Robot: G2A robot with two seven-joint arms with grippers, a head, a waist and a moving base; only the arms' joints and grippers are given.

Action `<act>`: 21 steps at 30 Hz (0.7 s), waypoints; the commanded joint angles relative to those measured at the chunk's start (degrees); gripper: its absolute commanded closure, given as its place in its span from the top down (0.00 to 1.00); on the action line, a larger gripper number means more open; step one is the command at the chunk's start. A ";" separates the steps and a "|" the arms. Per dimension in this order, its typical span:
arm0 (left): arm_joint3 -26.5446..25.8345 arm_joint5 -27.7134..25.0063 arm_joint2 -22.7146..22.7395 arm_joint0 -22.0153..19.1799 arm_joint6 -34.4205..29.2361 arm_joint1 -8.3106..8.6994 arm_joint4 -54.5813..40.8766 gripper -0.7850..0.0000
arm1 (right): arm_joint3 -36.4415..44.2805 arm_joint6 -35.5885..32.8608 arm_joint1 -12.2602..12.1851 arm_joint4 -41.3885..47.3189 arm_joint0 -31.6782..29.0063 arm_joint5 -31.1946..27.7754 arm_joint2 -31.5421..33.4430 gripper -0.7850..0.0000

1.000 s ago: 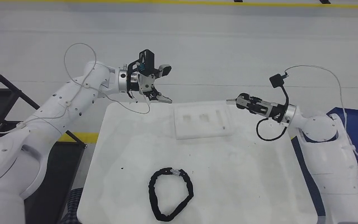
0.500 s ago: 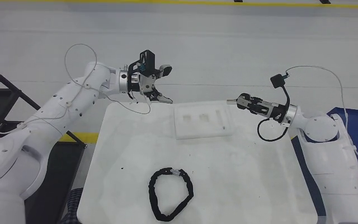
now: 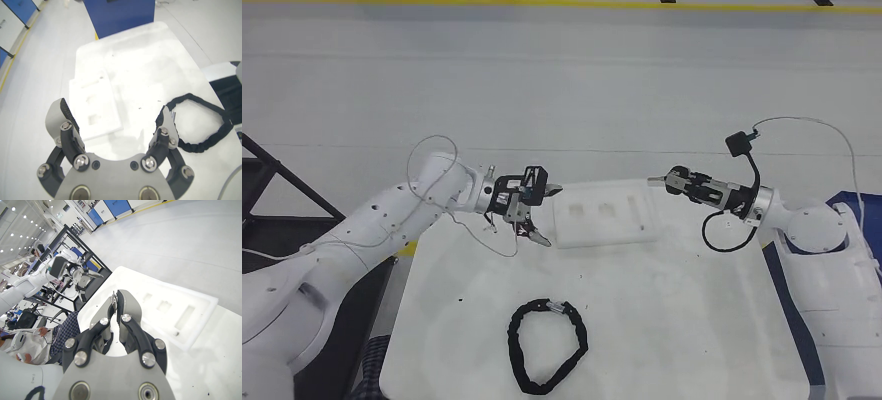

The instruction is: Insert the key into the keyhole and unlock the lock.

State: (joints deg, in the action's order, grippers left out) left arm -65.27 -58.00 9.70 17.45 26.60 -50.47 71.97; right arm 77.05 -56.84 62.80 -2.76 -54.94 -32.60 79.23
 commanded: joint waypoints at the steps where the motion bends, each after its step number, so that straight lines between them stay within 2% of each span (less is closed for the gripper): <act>1: 0.25 0.00 0.04 1.63 0.40 -0.70 3.41 1.00 | 0.00 0.00 0.00 0.00 0.00 0.00 0.00 0.00; 11: 4.02 0.00 0.04 6.67 6.87 -4.42 16.08 1.00 | 0.00 0.00 0.00 0.00 0.00 0.00 0.00 0.00; 16: 7.12 0.00 0.04 7.92 17.39 -5.52 27.62 1.00 | 0.00 0.00 0.00 0.00 0.00 0.00 0.00 0.00; 21: 7.39 0.00 0.04 7.95 18.21 -5.60 28.57 1.00 | 0.00 0.00 0.00 0.00 0.00 0.00 0.00 0.00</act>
State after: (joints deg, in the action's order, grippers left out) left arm -57.85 -58.00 9.74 25.41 45.26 -56.09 101.33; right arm 77.05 -56.84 62.80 -2.76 -54.94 -32.60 79.23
